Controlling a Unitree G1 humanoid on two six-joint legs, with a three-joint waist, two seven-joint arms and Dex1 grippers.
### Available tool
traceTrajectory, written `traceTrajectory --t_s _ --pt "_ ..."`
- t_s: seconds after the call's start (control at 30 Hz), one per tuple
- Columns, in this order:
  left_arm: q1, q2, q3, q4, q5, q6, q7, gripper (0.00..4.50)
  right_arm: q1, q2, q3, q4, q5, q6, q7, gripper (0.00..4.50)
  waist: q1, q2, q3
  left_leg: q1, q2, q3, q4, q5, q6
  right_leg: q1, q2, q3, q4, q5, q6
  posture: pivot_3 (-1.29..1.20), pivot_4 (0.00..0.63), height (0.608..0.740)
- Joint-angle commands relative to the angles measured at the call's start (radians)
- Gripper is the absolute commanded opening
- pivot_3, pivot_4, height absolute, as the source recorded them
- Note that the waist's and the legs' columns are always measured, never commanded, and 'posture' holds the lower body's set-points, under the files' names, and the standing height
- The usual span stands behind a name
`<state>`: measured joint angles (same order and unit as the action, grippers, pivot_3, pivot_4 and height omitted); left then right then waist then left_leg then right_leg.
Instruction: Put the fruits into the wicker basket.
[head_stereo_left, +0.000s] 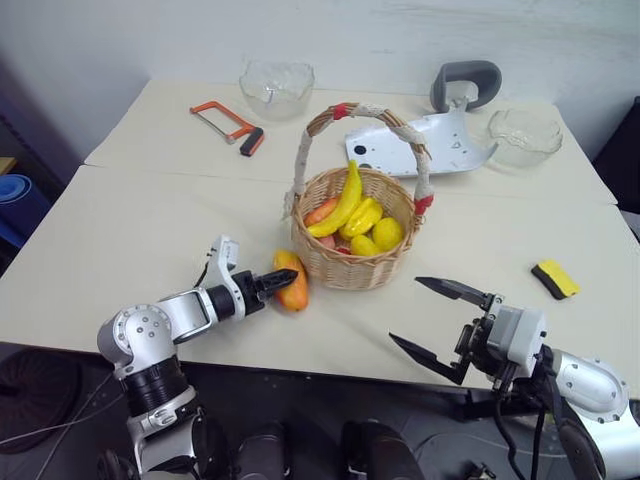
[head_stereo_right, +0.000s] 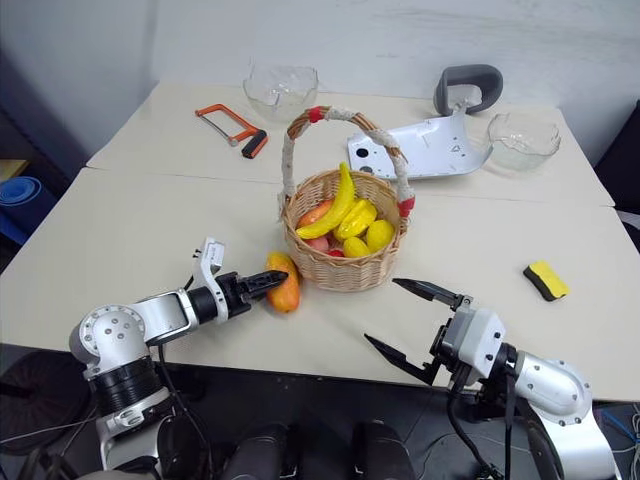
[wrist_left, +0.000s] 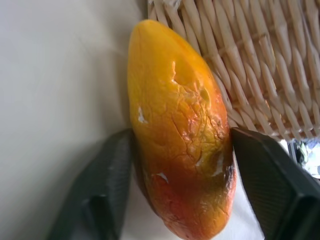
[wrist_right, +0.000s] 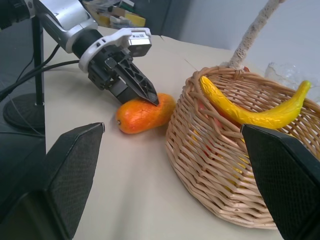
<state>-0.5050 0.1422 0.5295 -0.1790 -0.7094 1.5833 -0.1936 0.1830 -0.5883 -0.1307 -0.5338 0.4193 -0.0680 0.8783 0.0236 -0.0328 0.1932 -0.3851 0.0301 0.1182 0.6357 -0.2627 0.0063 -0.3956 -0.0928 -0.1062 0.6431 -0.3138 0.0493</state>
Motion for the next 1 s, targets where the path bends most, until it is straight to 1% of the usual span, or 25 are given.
traceTrajectory --t_s 0.03,0.1,0.13,0.17,0.2,0.23,0.27,0.3,0.33,0.4,0.47,0.5,0.6,0.63,0.7,0.77,0.83,0.9,1.0 --pt "0.024 0.093 -0.052 0.011 0.0 -0.021 -0.06 2.15 0.007 0.007 -0.012 -0.027 0.007 -0.022 -0.015 4.5 -0.002 0.0 0.0 0.0 0.0 0.0 0.0 0.0 0.0 0.0 0.0 0.0 0.0 0.0 0.0 0.0 0.15 0.74" --pt "0.028 0.172 -0.058 0.008 -0.039 -0.029 -0.139 2.11 0.012 0.007 -0.014 -0.031 0.008 -0.021 -0.018 4.5 -0.006 0.0 0.0 0.001 0.001 0.0 -0.001 0.0 -0.001 0.0 0.001 0.0 0.0 0.0 0.0 0.0 0.15 0.74" --pt "0.047 0.272 -0.079 -0.018 -0.072 -0.074 -0.253 2.11 0.021 0.005 -0.02 -0.032 0.01 -0.021 -0.018 4.5 -0.008 0.0 0.0 0.001 0.001 0.0 -0.002 0.001 -0.002 -0.001 0.001 0.0 0.0 0.0 -0.001 0.0 0.15 0.74" --pt "0.075 0.373 -0.111 -0.051 -0.072 -0.166 -0.378 2.11 0.03 0.002 -0.028 -0.032 0.013 -0.021 -0.019 4.5 -0.014 -0.001 0.0 0.001 0.001 0.0 -0.002 0.001 -0.003 -0.001 0.001 0.0 0.0 -0.001 -0.001 0.0 0.15 0.74" --pt "0.106 0.464 -0.146 -0.087 -0.063 -0.296 -0.533 2.11 0.037 0.0 -0.036 -0.031 0.016 -0.02 -0.02 4.5 -0.022 -0.001 0.001 0.0 0.001 0.001 -0.004 0.001 -0.004 -0.003 0.001 0.0 0.001 -0.001 -0.002 0.0 0.15 0.74" --pt "0.129 0.528 -0.175 -0.105 -0.056 -0.398 -0.642 2.11 0.042 -0.002 -0.041 -0.031 0.019 -0.019 -0.021 4.5 -0.023 -0.001 0.001 0.0 0.002 0.001 -0.005 0.002 -0.005 -0.005 0.001 0.0 0.001 -0.002 -0.004 0.0 0.15 0.74" --pt "0.122 0.543 -0.143 -0.127 -0.104 -0.507 -0.797 2.11 0.046 -0.003 -0.055 -0.027 0.021 -0.018 -0.025 4.5 -0.023 0.0 0.001 -0.001 0.002 0.001 -0.006 0.002 -0.006 -0.006 0.001 0.0 0.001 -0.003 -0.005 0.0 0.15 0.74" --pt "0.106 0.548 -0.114 -0.129 -0.163 -0.564 -0.899 2.11 0.048 -0.004 -0.067 -0.022 0.024 -0.017 -0.029 4.5 -0.019 0.001 0.001 -0.002 0.002 0.001 -0.006 0.002 -0.006 -0.007 0.001 0.0 0.001 -0.003 -0.006 0.0 0.15 0.74" --pt "0.094 0.549 -0.097 -0.124 -0.201 -0.601 -0.963 2.11 0.048 -0.004 -0.075 -0.018 0.026 -0.015 -0.031 4.5 -0.01 0.002 0.001 -0.003 0.001 0.001 -0.006 0.002 -0.006 -0.007 0.0 -0.001 0.0 -0.003 -0.006 0.0 0.15 0.74" --pt "-0.037 0.566 -0.24 -0.075 -0.109 -0.67 -0.966 2.11 0.049 0.001 -0.09 -0.011 0.026 -0.008 -0.042 4.5 0.006 0.002 0.001 -0.002 0.001 0.0 -0.005 0.001 -0.004 -0.005 -0.001 -0.001 -0.002 -0.003 -0.006 0.0 0.15 0.74" --pt "-0.166 0.512 -0.361 -0.004 -0.018 -0.736 -0.913 2.11 0.049 0.003 -0.089 -0.011 0.026 0.001 -0.047 4.5 0.013 0.004 0.001 -0.002 0.001 -0.001 -0.004 0.001 -0.002 -0.002 -0.001 -0.002 -0.004 -0.003 -0.006 0.0 0.15 0.74" --pt "-0.21 0.479 -0.395 0.031 0.002 -0.748 -0.885 2.11 0.05 0.004 -0.085 -0.012 0.026 0.004 -0.048 4.5 0.013 0.004 0.0 -0.002 0.001 -0.001 -0.004 0.0 0.001 0.0 -0.001 -0.001 -0.005 -0.003 -0.005 0.0 0.15 0.74" --pt "-0.327 0.319 -0.463 0.198 0.078 -0.8 -0.751 2.11 0.05 0.012 -0.066 -0.017 0.017 0.008 -0.056 4.5 0.011 0.005 0.0 -0.002 0.001 0.0 -0.004 -0.001 0.009 0.001 -0.001 -0.001 -0.007 -0.001 -0.001 0.0 0.15 0.74" --pt "-0.347 0.287 -0.478 0.238 0.098 -0.801 -0.724 2.11 0.05 0.013 -0.062 -0.018 0.014 0.008 -0.058 4.5 0.009 0.005 0.0 -0.003 0.001 0.0 -0.003 0.001 0.013 0.001 -0.001 -0.001 -0.007 0.0 0.0 0.0 0.15 0.74" --pt "-0.359 0.262 -0.526 0.296 0.153 -0.834 -0.711 2.11 0.05 0.019 -0.063 -0.018 0.011 0.009 -0.071 4.5 -0.007 0.005 0.0 -0.004 0.0 0.002 -0.003 0.0 0.013 0.0 -0.001 -0.001 -0.007 0.0 0.001 0.0 0.15 0.74" --pt "-0.369 0.248 -0.552 0.337 0.185 -0.857 -0.703 2.11 0.051 0.027 -0.068 -0.02 0.013 0.015 -0.089 4.5 -0.019 0.004 0.0 -0.004 0.001 0.003 -0.003 0.002 0.01 0.0 0.0 0.0 -0.007 -0.001 0.002 0.0 0.15 0.74" --pt "-0.374 0.243 -0.548 0.338 0.178 -0.857 -0.705 2.8 0.054 0.032 -0.089 -0.025 0.036 0.039 -0.115 4.5 -0.024 0.004 0.0 -0.004 0.001 0.003 -0.003 0.003 0.008 -0.001 0.001 -0.001 -0.006 -0.001 0.003 0.0 0.15 0.74" --pt "-0.37 0.25 -0.542 0.32 0.183 -0.872 -0.711 3.34 0.044 0.021 -0.122 -0.022 0.079 0.082 -0.13 4.5 -0.024 0.004 0.001 -0.004 0.001 0.002 -0.003 0.004 0.007 -0.001 0.001 -0.001 -0.006 -0.001 0.003 0.0 0.15 0.74" --pt "-0.356 0.282 -0.519 0.331 0.219 -0.958 -0.713 4.24 -0.05 -0.008 -0.18 0.029 0.188 0.192 -0.16 4.5 -0.027 0.003 0.001 -0.003 0.001 0.002 -0.002 0.004 0.008 0.0 0.0 0.0 -0.005 0.0 0.003 0.0 0.15 0.74"
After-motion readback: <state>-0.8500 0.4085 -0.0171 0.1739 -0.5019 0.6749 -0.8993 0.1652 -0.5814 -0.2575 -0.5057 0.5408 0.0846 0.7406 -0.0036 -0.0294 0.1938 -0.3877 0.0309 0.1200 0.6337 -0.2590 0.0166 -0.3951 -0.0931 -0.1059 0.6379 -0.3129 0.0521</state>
